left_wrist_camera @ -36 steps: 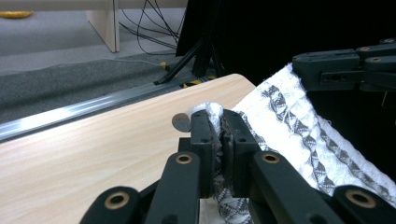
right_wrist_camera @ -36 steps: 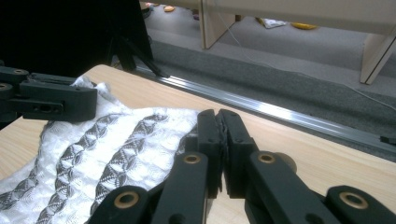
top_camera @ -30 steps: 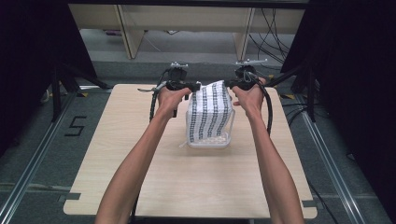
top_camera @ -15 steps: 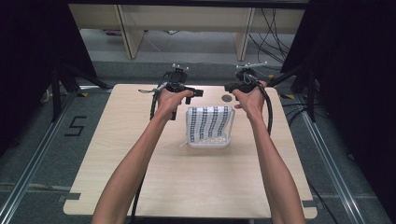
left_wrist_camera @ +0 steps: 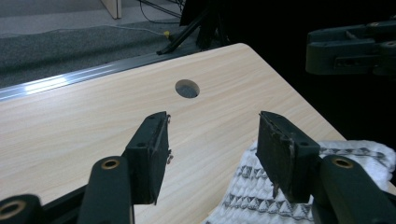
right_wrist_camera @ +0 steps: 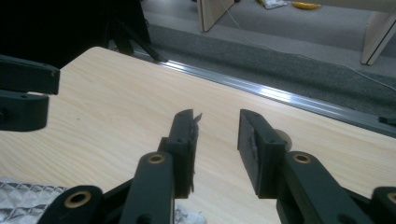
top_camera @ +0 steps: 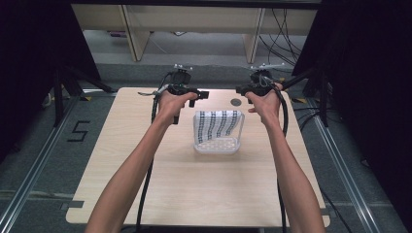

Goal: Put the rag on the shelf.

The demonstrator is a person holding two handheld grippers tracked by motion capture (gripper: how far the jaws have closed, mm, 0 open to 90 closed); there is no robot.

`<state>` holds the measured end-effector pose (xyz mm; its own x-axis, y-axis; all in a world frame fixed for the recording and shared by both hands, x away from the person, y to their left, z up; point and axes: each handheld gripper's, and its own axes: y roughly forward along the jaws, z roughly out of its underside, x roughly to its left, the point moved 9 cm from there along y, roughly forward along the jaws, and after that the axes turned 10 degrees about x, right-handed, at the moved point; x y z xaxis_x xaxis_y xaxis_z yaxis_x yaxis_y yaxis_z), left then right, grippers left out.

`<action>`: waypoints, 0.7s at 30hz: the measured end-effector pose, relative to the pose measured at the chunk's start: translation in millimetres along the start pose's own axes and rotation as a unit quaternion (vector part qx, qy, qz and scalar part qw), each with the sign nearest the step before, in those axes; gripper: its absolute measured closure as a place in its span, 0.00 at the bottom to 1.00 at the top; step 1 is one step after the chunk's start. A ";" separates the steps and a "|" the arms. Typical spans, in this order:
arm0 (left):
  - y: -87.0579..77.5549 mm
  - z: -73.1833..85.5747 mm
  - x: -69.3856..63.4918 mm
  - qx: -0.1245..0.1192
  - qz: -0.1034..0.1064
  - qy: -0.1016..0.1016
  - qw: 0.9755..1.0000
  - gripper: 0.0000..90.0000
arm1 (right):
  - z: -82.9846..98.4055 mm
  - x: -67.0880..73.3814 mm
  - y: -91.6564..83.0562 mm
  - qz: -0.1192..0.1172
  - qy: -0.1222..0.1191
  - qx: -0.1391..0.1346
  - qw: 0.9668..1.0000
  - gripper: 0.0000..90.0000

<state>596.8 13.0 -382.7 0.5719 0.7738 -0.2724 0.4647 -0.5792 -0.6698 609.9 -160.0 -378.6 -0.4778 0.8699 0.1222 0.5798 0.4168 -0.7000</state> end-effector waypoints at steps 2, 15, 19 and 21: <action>-4.9 0.1 -0.8 -0.005 0.000 -0.001 1.000 0.47 | 0.1 -1.6 -2.7 0.000 -0.010 -0.001 1.000 0.73; -37.8 14.0 -1.9 -0.018 -0.005 -0.002 1.000 0.33 | 11.8 1.0 -22.9 -0.006 -0.015 -0.006 1.000 0.49; -43.8 17.2 -5.3 -0.017 -0.001 0.005 1.000 0.31 | 15.0 2.3 -24.1 -0.007 -0.013 -0.007 1.000 0.46; -44.6 17.5 -6.8 -0.023 0.001 0.001 1.000 0.30 | 16.0 3.7 -25.4 -0.011 -0.012 -0.006 1.000 0.46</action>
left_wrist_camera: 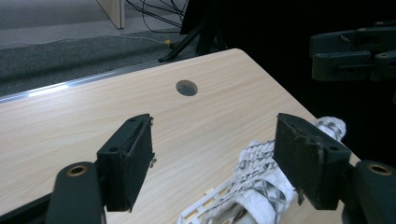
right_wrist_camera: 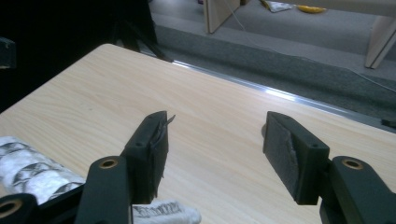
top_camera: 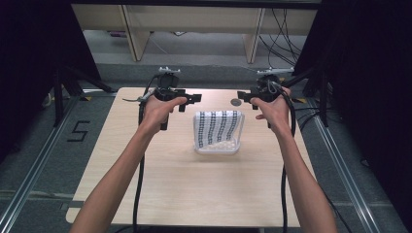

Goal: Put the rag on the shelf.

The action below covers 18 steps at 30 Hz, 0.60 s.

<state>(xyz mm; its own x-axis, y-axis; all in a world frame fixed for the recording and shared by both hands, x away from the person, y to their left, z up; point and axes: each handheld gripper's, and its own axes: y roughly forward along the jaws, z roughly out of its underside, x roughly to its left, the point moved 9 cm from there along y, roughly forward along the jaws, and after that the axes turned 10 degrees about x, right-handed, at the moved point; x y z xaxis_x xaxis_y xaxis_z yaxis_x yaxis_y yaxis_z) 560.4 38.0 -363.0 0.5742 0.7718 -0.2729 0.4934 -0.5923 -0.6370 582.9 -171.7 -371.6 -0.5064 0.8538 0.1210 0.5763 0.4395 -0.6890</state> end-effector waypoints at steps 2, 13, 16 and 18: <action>-3.0 4.2 -1.2 0.007 0.000 0.011 1.000 0.30 | 1.2 2.3 -1.2 -0.005 -0.003 0.000 1.000 0.46; -11.0 13.7 -11.2 0.003 0.001 0.030 1.000 0.29 | 6.7 22.3 -19.1 -0.017 -0.028 -0.018 0.999 0.42; -15.2 15.9 -17.0 -0.006 0.003 0.034 0.999 0.29 | 8.8 28.2 -26.8 -0.020 -0.024 -0.019 0.999 0.41; -17.3 18.1 -18.7 -0.006 0.004 0.037 0.999 0.29 | 9.0 29.3 -29.0 -0.021 -0.035 -0.025 0.999 0.40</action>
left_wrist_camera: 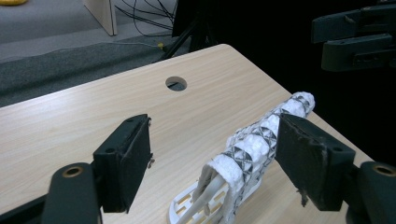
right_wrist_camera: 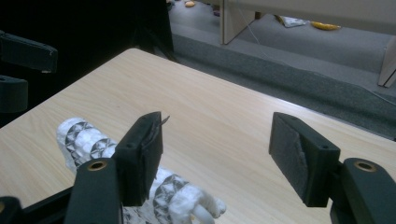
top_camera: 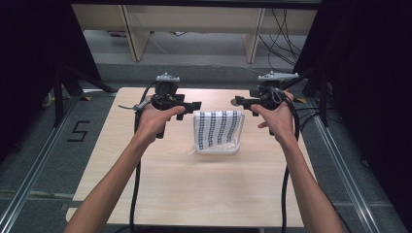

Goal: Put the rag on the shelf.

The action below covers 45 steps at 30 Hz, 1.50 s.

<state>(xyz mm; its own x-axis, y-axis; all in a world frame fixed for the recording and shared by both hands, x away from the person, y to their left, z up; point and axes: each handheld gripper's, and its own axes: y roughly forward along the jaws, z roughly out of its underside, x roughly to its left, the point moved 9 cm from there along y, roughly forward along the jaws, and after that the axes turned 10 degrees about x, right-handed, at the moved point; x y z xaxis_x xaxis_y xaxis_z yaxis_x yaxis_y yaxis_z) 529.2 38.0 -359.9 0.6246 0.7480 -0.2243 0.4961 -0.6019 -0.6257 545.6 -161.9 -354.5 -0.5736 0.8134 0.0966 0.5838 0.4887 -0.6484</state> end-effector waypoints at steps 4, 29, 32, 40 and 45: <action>-3.8 5.5 0.6 0.005 -0.007 0.008 1.000 0.29 | 3.0 5.4 -4.8 -0.003 0.004 -0.002 1.000 0.39; -24.1 44.7 -8.7 -0.008 0.012 0.015 1.000 0.25 | 21.9 26.3 -17.8 -0.008 -0.034 -0.008 0.999 0.34; -27.5 54.3 -10.9 -0.010 0.015 0.020 1.000 0.25 | 25.4 29.5 -20.5 -0.010 -0.022 -0.004 1.000 0.34; -33.5 74.7 -13.2 -0.010 0.028 0.021 0.999 0.24 | 37.0 34.1 -25.7 -0.010 -0.022 -0.008 1.000 0.33; -35.0 82.8 -15.0 -0.012 0.035 0.019 0.999 0.24 | 43.4 37.7 -26.2 -0.013 -0.027 -0.008 1.000 0.33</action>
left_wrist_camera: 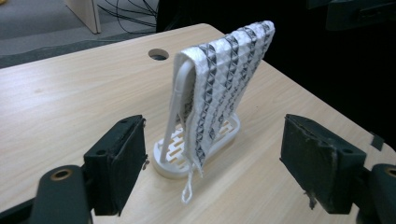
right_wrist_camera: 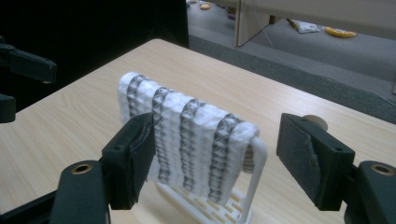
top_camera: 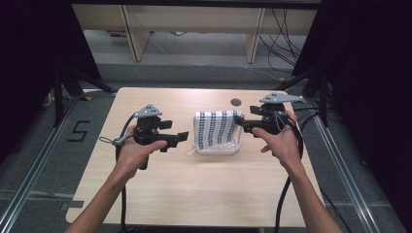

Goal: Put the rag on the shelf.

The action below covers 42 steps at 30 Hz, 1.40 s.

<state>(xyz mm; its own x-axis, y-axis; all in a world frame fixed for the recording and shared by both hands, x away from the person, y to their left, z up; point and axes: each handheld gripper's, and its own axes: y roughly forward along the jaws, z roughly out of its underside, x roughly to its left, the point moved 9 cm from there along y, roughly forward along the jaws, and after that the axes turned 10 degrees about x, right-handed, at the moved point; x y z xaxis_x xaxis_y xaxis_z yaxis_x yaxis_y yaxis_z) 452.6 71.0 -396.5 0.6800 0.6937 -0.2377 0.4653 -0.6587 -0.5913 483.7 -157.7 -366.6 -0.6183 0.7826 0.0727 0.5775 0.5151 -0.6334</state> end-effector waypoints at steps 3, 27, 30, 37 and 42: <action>-1.4 5.7 -1.3 -0.001 0.003 0.001 1.000 0.24 | 3.2 3.5 -1.9 -0.003 0.001 -0.003 1.000 0.32; -9.9 55.1 -10.8 0.005 0.017 0.019 1.000 0.23 | 44.2 19.0 -8.6 -0.011 -0.011 -0.006 1.000 0.31; -9.3 58.5 -12.3 0.005 0.017 0.023 1.000 0.23 | 50.2 23.2 -8.8 -0.016 -0.012 0.000 1.000 0.31; -7.5 68.9 -10.5 0.013 0.001 0.035 0.999 0.22 | 57.6 27.7 -8.7 -0.026 -0.017 -0.009 0.999 0.31; -4.6 78.0 -12.6 0.018 0.005 0.038 0.999 0.22 | 72.8 34.4 -9.3 -0.035 -0.008 0.004 0.999 0.31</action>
<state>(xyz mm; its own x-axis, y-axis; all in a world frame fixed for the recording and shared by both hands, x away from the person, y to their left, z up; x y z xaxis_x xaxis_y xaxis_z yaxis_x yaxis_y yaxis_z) 397.6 88.0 -450.9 0.7253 0.6630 -0.1854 0.4396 -0.6533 -0.6164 418.3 -161.1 -414.3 -0.6654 0.7389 0.1059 0.5283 0.5664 -0.6325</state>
